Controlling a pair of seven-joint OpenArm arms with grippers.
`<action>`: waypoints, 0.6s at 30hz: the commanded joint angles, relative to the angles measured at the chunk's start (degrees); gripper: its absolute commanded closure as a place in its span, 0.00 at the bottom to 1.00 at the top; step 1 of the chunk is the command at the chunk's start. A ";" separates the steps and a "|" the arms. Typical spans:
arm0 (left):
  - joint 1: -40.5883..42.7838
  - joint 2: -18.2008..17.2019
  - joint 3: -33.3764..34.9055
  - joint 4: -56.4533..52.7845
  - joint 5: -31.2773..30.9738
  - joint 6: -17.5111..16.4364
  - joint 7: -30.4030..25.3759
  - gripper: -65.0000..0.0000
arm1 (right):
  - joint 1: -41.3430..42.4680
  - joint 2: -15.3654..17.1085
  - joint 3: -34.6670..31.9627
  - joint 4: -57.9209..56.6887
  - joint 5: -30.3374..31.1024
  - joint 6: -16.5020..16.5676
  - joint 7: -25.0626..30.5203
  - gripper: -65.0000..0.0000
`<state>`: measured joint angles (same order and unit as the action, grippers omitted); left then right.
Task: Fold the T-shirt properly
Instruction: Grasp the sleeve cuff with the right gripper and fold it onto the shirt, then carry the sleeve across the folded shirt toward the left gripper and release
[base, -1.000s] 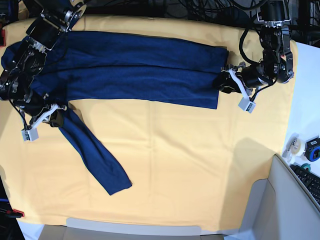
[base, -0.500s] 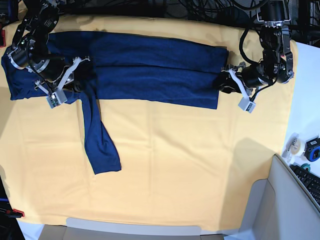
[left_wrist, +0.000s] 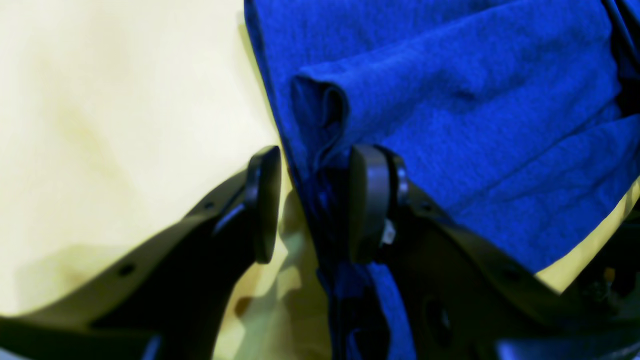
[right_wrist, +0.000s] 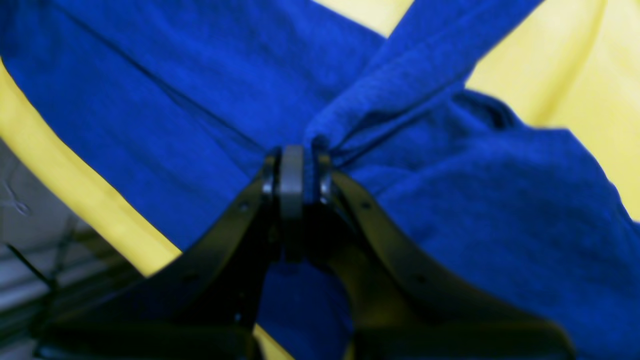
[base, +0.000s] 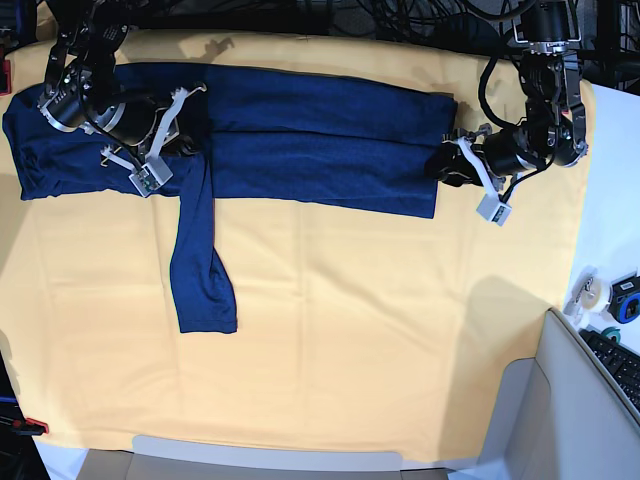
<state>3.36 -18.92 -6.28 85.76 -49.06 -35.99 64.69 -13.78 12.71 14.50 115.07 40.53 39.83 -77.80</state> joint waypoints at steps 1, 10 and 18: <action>-0.67 -0.64 -0.35 0.88 -0.83 -0.19 -0.47 0.67 | 0.55 1.49 -1.45 0.67 1.18 0.17 0.83 0.98; -0.67 -0.64 -0.09 0.88 -0.83 -0.19 -0.47 0.67 | 1.96 3.51 -6.72 0.76 1.62 0.17 1.10 0.44; -0.59 -0.64 0.00 0.88 -0.83 -0.19 -0.47 0.67 | 11.45 -6.16 8.93 0.32 1.27 0.17 1.18 0.41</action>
<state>3.36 -18.90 -6.11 85.76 -49.25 -35.99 64.55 -2.94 6.04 22.81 114.93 42.09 39.86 -77.12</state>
